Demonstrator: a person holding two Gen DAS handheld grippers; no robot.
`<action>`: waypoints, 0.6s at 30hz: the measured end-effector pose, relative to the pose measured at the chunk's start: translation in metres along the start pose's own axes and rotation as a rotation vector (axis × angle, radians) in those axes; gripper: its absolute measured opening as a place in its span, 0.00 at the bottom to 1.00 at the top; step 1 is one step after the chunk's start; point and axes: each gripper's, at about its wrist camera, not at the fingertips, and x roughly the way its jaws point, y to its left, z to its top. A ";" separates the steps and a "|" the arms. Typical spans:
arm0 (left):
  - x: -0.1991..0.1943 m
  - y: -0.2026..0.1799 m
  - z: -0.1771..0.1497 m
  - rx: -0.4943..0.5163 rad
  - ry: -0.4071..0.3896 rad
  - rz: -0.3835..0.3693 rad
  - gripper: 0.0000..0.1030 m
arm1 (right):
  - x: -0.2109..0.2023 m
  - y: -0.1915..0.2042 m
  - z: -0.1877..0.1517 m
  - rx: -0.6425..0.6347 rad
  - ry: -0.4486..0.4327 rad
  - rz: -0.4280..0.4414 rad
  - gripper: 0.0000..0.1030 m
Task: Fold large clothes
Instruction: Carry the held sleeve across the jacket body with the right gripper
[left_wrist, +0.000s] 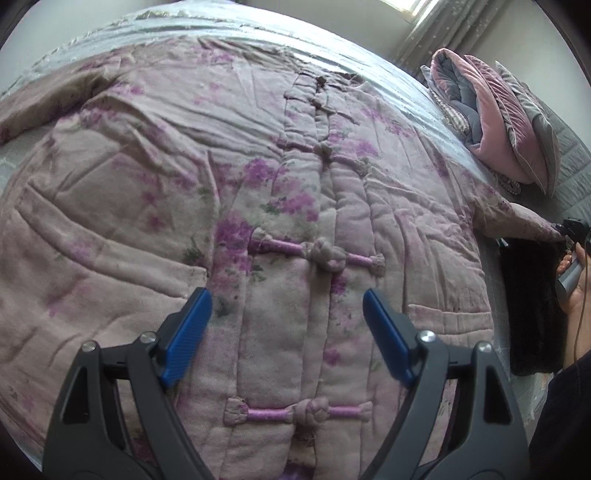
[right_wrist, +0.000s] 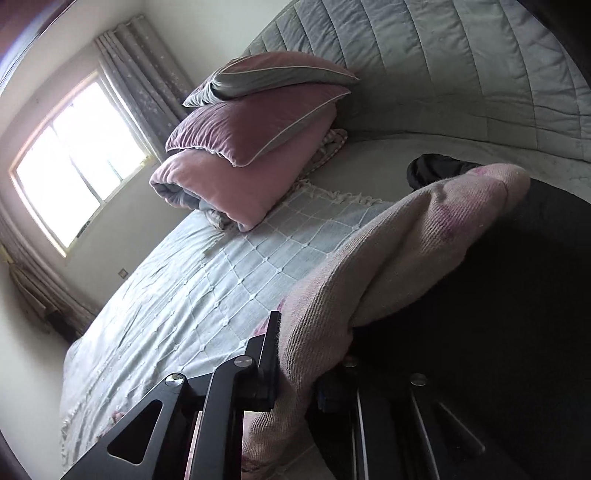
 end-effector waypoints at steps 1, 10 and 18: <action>-0.002 -0.002 0.002 0.025 -0.009 0.006 0.81 | 0.002 -0.003 -0.002 0.001 0.005 -0.015 0.13; 0.000 0.060 0.026 -0.116 0.024 0.035 0.81 | -0.009 -0.020 0.003 0.006 -0.035 -0.048 0.12; -0.003 0.057 0.025 -0.115 0.032 -0.015 0.81 | -0.015 0.009 -0.016 -0.120 -0.027 -0.023 0.12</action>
